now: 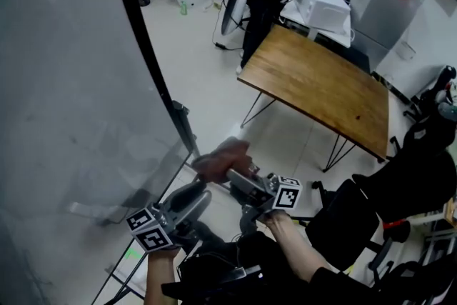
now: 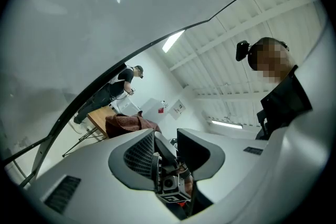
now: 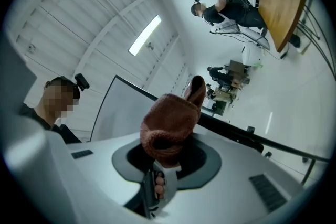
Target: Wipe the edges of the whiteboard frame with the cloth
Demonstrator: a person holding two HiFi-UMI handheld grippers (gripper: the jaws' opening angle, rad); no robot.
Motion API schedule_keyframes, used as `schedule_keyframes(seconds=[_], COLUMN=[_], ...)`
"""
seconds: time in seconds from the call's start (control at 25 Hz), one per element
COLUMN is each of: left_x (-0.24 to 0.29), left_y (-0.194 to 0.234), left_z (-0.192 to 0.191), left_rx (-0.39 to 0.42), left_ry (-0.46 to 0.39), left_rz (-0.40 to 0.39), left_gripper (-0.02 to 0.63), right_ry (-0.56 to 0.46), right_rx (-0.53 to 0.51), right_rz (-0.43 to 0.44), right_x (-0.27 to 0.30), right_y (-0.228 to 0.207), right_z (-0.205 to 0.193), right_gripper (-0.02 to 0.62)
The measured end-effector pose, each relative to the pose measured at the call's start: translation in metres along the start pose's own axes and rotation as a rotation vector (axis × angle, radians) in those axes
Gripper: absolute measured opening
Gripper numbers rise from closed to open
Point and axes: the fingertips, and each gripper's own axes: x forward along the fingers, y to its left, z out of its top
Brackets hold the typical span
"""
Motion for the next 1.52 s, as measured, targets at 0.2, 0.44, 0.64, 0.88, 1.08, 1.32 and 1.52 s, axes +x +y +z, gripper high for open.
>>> schedule_keyframes(seconds=[0.2, 0.44, 0.64, 0.88, 1.08, 1.32, 1.52], left_x=[0.032, 0.039, 0.036, 0.023, 0.001, -0.032, -0.059], left_y=[-0.02, -0.064, -0.074, -0.1, -0.116, -0.133, -0.138], left_z=[-0.01, -0.035, -0.043, -0.045, -0.047, -0.05, -0.066], left_rx=[0.03, 0.025, 0.047, 0.07, 0.069, 0.071, 0.061], left_ry=[-0.03, -0.125, -0.155, -0.179, -0.177, -0.143, -0.105], left_rz=[0.043, 0.166, 0.232, 0.208, 0.152, 0.077, 0.0], left_gripper=[0.13, 0.13, 0.13, 0.13, 0.13, 0.13, 0.13], right_ry=[0.023, 0.072, 0.102, 0.089, 0.083, 0.054, 0.046], right_rx=[-0.011, 0.068, 0.093, 0.09, 0.042, -0.005, -0.04], right_rz=[0.05, 0.168, 0.249, 0.305, 0.284, 0.217, 0.116], right_x=[-0.034, -0.071, -0.067, -0.065, -0.062, -0.061, -0.071], right_y=[0.024, 0.052, 0.062, 0.1, 0.127, 0.161, 0.176], right_z=[0.029, 0.033, 0.036, 0.019, -0.001, -0.036, -0.073], right_gripper=[0.103, 0.104, 0.104, 0.103, 0.103, 0.103, 0.103])
